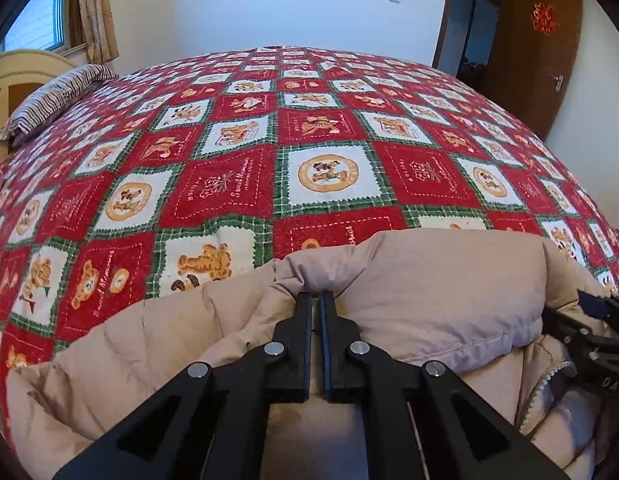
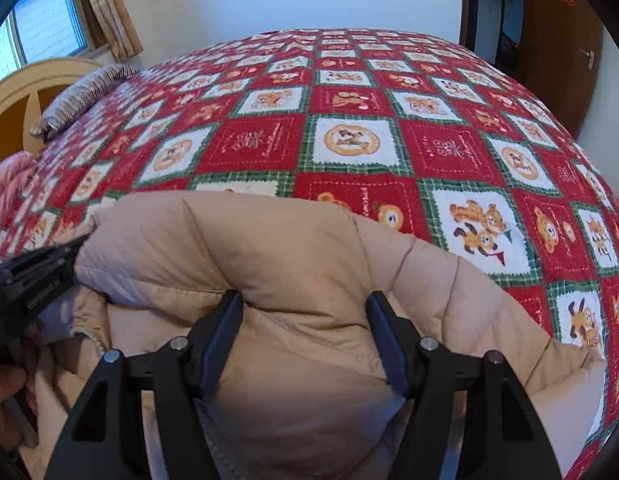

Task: Fold large clothes
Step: 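Carry the held hem over the jacket toward the collar with both grippers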

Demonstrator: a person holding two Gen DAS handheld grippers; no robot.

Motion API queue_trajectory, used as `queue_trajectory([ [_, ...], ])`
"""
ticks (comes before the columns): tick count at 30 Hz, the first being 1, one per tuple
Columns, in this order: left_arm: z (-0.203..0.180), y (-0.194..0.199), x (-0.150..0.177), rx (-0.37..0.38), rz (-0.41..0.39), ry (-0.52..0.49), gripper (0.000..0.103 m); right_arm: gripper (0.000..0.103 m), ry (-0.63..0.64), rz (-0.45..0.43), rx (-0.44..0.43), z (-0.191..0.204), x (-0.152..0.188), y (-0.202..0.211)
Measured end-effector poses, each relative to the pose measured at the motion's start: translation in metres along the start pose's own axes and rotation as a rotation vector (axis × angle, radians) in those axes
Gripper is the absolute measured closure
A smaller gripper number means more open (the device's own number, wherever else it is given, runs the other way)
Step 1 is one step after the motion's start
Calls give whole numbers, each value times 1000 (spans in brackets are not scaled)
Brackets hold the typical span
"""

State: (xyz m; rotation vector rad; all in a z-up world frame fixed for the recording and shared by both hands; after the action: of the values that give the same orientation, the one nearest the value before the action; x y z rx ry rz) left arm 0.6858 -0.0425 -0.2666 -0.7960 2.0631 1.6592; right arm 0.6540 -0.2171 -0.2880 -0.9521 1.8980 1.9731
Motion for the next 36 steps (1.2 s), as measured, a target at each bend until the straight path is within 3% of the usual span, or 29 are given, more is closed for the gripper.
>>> queue_trajectory([
  [13,0,-1,-1,1,0,8,99,34,16,7,19,3,4,-11],
  [16,1,20,-13,33,-16,69,99,37,32,10,25,5,4,-4],
  [18,-6,43,-27,104,-54,100,99,39,43,-62,25,5,-2,21],
  [21,-27,54,-40,135,-87,79,99,39,29,-159,40,1,-18,51],
  [23,-41,45,-38,138,-65,64,99,39,-24,-183,31,-5,-30,54],
  [26,-51,10,-14,107,40,28,99,39,-72,-137,47,-13,-33,33],
  [28,-50,-10,4,102,103,18,99,39,-59,-52,38,-10,-23,6],
  [31,-48,-11,8,127,89,31,99,39,-54,-18,12,-7,-9,-9],
  [36,-49,-14,12,108,61,18,99,36,-20,16,22,-3,-4,-14],
])
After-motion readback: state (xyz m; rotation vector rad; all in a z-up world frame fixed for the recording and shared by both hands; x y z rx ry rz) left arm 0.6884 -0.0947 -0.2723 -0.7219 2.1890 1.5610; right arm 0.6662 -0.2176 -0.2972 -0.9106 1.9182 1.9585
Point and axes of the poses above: each gripper's, at about its wrist camera, not at the fingertips, and y roughly against the way its jaws point, z to its left, x to its underside, the point moved 10 cm from there along -y, roughly the way its jaws point, and after that the axes turned 14 degrees about y, right-handed, at the moved point
